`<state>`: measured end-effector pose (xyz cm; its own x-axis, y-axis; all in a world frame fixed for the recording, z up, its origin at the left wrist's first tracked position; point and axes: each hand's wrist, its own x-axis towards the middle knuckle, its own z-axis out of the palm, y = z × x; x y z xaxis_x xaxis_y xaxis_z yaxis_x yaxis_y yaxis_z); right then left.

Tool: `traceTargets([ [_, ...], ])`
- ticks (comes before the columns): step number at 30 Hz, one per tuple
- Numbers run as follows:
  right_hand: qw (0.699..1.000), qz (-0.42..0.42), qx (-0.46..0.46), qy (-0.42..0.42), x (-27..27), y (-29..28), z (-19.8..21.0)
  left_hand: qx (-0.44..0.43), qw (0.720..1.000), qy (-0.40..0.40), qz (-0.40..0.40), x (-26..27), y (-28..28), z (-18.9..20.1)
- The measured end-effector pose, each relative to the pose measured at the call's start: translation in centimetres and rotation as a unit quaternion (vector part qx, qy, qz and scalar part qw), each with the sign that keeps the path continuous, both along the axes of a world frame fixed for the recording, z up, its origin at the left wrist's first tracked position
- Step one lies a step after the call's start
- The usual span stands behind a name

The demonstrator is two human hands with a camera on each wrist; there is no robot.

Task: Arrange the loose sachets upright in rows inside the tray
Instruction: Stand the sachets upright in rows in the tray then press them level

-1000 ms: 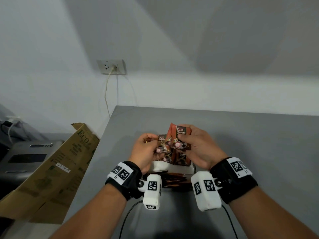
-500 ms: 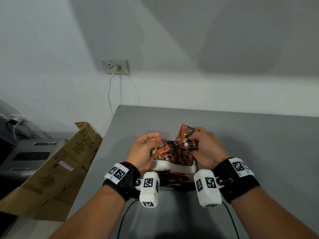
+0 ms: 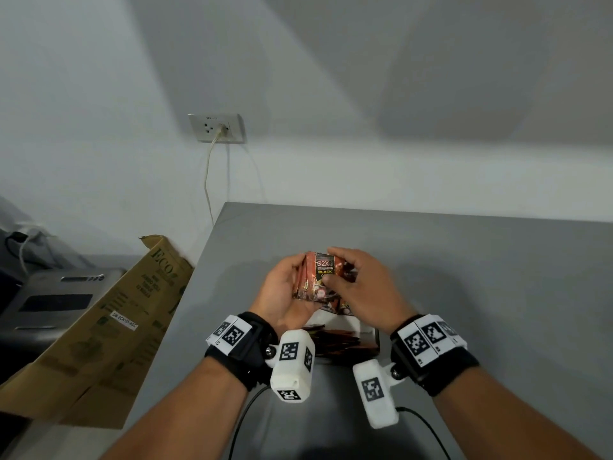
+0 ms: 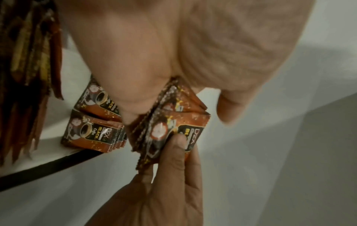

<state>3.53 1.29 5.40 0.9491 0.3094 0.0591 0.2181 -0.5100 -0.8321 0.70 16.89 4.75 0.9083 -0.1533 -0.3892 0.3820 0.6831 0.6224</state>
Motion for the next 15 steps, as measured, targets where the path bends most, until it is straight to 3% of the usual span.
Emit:
traceTargets([
  [4,0.993,0.075,-0.087,-0.009,-0.6,0.3,0.0,0.023,0.998,-0.014,-0.05,-0.5,-0.2,0.2],
  [8,0.985,0.158,-0.058,-0.029,-1.1,0.0,1.0,0.02,1.0,0.005,-0.021,-0.4,-0.3,0.1],
  [10,0.972,0.203,-0.101,-0.061,-1.0,0.2,1.3,0.007,1.0,0.008,-0.011,-0.4,-0.3,-0.2],
  [15,0.97,0.196,-0.123,-0.069,-0.5,0.7,1.7,-0.009,0.999,-0.029,-0.019,-0.5,-0.6,-0.5],
])
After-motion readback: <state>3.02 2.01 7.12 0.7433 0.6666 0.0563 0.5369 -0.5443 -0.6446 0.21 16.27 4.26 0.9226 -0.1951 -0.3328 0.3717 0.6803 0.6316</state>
